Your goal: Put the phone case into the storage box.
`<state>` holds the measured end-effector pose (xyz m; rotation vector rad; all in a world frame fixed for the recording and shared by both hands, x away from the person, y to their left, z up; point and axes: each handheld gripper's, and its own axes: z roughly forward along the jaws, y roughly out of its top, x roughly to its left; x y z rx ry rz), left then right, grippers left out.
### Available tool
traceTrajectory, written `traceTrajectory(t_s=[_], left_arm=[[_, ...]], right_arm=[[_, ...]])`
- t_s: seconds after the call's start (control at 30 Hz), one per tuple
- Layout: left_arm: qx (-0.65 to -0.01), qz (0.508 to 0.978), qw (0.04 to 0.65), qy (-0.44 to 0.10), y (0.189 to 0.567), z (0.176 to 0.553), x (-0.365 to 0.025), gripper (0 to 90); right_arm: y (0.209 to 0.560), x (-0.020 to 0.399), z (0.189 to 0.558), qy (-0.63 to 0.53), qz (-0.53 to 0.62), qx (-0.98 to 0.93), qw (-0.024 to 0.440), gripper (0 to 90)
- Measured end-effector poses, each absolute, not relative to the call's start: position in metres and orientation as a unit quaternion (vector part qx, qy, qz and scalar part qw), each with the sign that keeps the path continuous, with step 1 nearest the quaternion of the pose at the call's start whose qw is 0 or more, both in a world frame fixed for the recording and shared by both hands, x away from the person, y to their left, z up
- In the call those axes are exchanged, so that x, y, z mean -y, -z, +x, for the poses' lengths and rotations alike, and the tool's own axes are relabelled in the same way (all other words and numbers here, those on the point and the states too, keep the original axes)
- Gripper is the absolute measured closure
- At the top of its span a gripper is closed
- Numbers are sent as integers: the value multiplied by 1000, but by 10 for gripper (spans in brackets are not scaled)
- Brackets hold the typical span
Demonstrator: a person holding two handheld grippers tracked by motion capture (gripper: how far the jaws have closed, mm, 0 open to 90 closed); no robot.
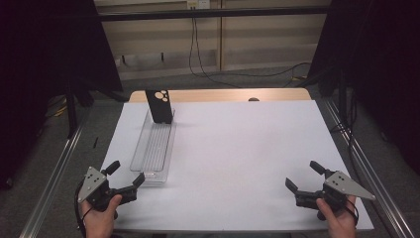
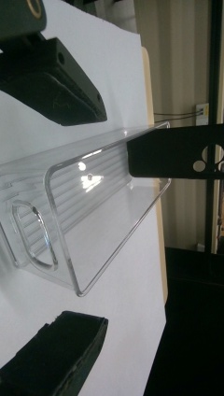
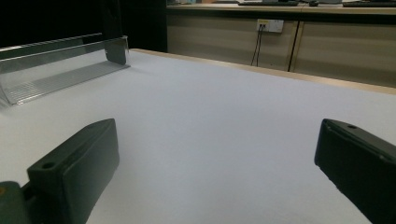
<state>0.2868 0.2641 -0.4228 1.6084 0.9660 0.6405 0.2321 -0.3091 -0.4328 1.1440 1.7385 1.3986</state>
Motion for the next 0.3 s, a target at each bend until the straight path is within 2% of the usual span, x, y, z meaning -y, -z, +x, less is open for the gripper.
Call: traceTrajectory(t_s=[0.3], left_arm=[[-411, 672, 555, -268, 425, 287, -266, 35]], right_arm=[[433, 309, 235, -529, 433, -659, 314, 0]])
